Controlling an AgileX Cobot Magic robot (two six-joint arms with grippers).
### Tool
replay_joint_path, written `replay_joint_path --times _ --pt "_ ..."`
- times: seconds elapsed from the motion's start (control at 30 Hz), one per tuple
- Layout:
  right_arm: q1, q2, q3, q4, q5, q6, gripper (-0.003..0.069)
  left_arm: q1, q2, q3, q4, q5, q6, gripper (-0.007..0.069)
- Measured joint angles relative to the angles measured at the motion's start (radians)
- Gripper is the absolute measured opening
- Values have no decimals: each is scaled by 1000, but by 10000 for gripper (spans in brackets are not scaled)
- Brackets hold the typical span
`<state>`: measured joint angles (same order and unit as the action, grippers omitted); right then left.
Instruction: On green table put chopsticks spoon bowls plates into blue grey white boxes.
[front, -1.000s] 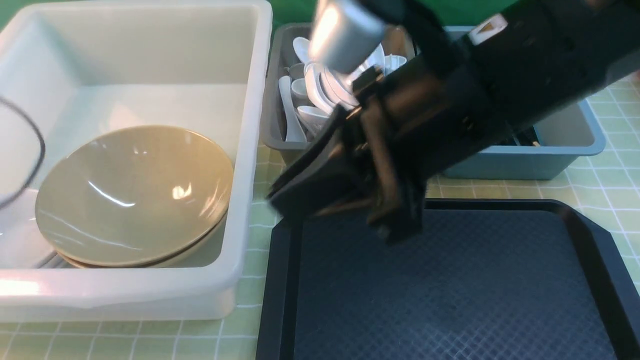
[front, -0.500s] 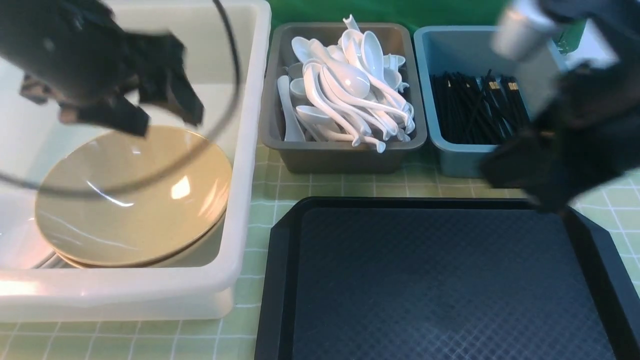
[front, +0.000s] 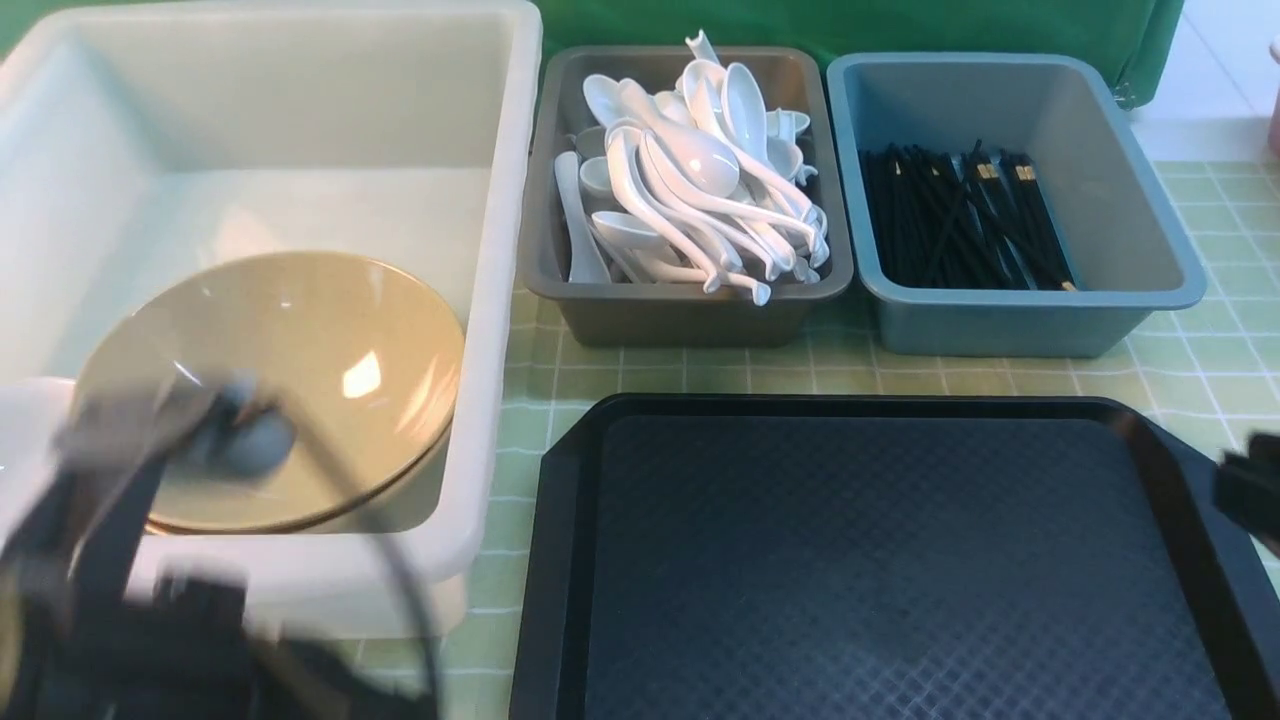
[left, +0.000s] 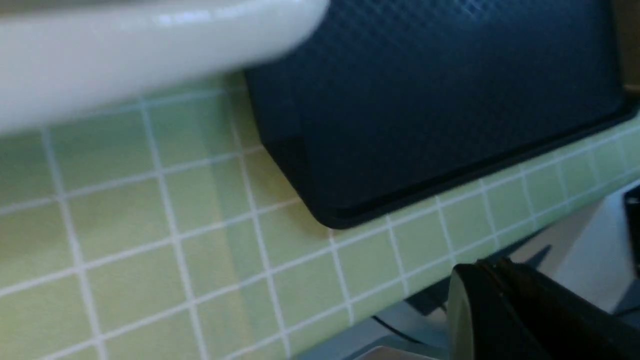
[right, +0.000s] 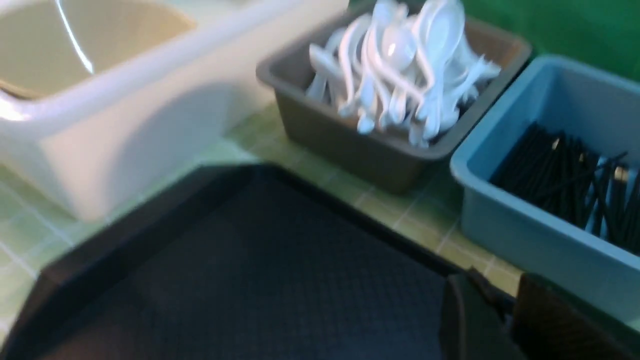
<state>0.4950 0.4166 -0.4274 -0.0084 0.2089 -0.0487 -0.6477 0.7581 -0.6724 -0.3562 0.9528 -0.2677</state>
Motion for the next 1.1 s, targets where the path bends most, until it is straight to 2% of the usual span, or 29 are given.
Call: replay_joint_path --times 0.2,0.5,0.9,1.0,1.1 --pt "0 -197 120 0 -79 22 148 -44 -240 187 -122 -96 -25 -1" --pt "0 -286 131 0 -76 20 153 -47 -453 202 -122 -207 -12 -1" --pt "0 -286 131 0 -73 20 164 -47 -494 202 -123 -208 -10 -1" --pt "0 -286 131 0 -73 20 165 -47 -494 202 -108 -207 7 -1" --pt "0 -286 131 0 -73 20 170 -47 -494 203 15 -220 89 -1"
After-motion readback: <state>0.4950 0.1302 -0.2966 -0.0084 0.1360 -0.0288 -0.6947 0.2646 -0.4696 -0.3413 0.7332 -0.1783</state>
